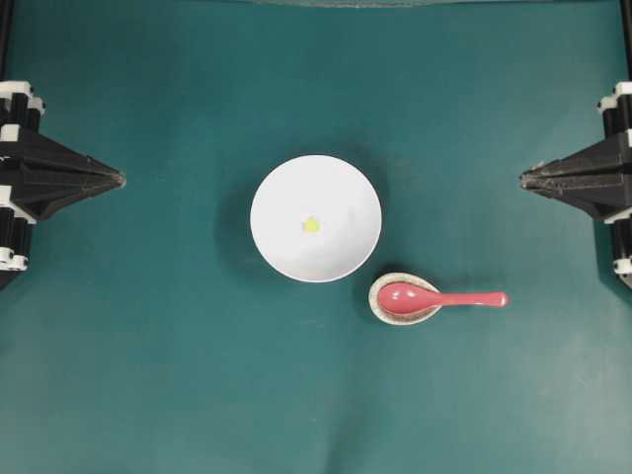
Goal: Scoop the yellow hexagonal prism block from the bowl with a spoon using the right arm.
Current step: 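Move the right gripper left toward the pink spoon handle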
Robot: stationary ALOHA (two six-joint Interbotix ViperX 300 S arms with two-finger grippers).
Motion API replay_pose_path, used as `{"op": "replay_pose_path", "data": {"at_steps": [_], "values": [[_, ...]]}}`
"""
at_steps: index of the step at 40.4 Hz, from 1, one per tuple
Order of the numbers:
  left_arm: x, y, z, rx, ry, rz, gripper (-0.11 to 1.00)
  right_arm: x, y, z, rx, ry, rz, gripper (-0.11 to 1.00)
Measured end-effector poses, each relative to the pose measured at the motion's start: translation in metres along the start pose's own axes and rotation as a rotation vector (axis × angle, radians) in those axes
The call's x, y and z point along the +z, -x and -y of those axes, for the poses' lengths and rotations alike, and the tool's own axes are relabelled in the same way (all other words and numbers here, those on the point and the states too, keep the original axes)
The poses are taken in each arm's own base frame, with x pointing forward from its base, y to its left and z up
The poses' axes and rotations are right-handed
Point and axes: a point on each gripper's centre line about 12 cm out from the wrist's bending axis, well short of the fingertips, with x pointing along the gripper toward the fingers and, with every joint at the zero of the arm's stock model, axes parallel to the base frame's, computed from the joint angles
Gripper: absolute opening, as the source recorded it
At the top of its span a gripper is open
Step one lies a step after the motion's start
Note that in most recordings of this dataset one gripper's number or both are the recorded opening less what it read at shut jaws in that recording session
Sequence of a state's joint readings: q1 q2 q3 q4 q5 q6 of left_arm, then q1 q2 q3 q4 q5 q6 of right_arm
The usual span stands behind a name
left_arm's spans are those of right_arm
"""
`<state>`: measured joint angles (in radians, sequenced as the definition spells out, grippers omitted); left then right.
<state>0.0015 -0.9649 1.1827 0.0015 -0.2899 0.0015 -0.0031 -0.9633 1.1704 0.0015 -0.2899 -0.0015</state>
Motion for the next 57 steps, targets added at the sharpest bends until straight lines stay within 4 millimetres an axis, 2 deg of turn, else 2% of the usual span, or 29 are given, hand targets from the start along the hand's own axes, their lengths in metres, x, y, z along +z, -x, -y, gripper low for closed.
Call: {"op": "replay_pose_path", "data": {"at_steps": [2, 11, 25, 28, 35, 39, 45, 57], "values": [[0.0, 0.0, 0.0, 0.0, 0.009, 0.0, 0.01, 0.0, 0.0, 0.0, 0.0, -0.001, -0.002, -0.02], [-0.001, -0.001, 0.0, -0.002, 0.023, -0.005, -0.01, 0.011, -0.002, 0.002, -0.011, 0.001, 0.028, -0.02], [-0.002, -0.001, 0.0, -0.002, 0.025, -0.006, -0.01, 0.011, -0.002, 0.003, -0.013, -0.005, 0.025, 0.0], [-0.002, -0.001, 0.0, -0.001, 0.026, -0.008, -0.01, 0.011, -0.003, 0.003, -0.013, -0.006, 0.023, 0.07], [-0.002, -0.001, 0.001, -0.003, 0.026, -0.008, -0.01, 0.009, -0.004, 0.003, -0.014, -0.012, 0.015, 0.35], [-0.002, -0.001, 0.001, -0.003, 0.025, -0.008, -0.01, 0.007, -0.006, 0.003, -0.019, -0.027, 0.003, 0.44], [-0.002, -0.001, 0.0, -0.002, 0.023, -0.008, -0.01, -0.002, -0.011, 0.004, -0.027, -0.055, -0.035, 0.52], [-0.004, -0.001, 0.001, -0.004, 0.022, -0.023, -0.01, -0.031, -0.024, 0.006, -0.044, -0.089, -0.147, 0.54]]}}
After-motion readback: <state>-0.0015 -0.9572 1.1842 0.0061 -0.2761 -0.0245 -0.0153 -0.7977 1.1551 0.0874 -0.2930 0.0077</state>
